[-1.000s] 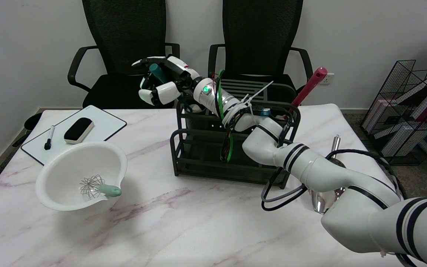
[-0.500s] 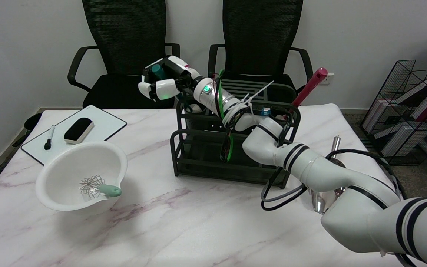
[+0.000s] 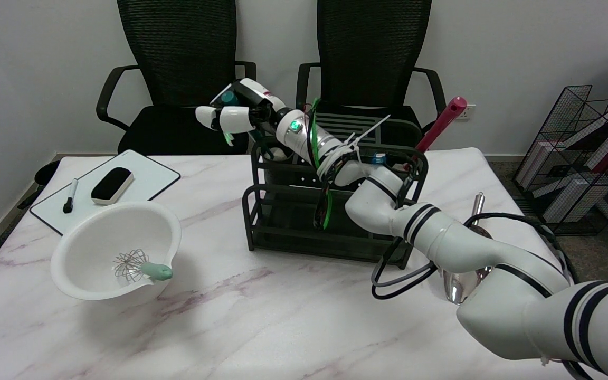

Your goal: Pick up the blue sponge bottle brush.

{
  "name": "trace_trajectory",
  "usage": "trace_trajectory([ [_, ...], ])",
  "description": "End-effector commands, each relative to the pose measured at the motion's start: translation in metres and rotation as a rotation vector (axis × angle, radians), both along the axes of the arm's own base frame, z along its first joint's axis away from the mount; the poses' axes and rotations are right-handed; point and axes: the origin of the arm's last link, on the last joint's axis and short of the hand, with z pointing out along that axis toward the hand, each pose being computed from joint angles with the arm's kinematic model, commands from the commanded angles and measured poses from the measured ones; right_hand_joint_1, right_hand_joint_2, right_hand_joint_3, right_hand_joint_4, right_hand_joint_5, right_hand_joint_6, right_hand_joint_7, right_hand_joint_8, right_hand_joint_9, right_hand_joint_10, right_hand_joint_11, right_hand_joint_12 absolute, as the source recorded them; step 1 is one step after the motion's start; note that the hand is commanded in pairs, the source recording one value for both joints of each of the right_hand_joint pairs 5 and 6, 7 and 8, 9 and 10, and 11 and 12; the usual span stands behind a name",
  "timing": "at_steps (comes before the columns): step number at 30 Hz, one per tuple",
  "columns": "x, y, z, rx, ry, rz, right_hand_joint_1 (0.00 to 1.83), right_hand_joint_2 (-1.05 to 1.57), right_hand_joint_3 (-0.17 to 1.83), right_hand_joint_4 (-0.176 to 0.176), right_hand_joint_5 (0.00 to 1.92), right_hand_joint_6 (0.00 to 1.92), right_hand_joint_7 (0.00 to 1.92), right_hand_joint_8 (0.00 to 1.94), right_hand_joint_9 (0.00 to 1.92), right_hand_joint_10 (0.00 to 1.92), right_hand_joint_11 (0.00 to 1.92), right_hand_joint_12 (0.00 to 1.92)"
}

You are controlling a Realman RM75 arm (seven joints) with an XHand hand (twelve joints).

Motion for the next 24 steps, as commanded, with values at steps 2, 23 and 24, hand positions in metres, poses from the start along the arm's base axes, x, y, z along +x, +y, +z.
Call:
trace_trajectory([
  [2,0.003,0.002,0.001,0.003,-0.017,0.013,0.96,1.13,0.68,0.0,1.81,1.81,1.64,1.64,1.55,1.55,1.48,1.48],
  [23,0.019,0.01,0.006,0.011,-0.103,0.065,0.84,1.51,0.63,0.0,1.91,1.91,1.92,1.92,1.87,1.87,1.92,1.92],
  [24,0.021,0.01,0.007,0.01,-0.106,0.069,0.83,1.52,0.63,0.0,1.92,1.92,1.92,1.92,1.88,1.88,1.92,1.92],
])
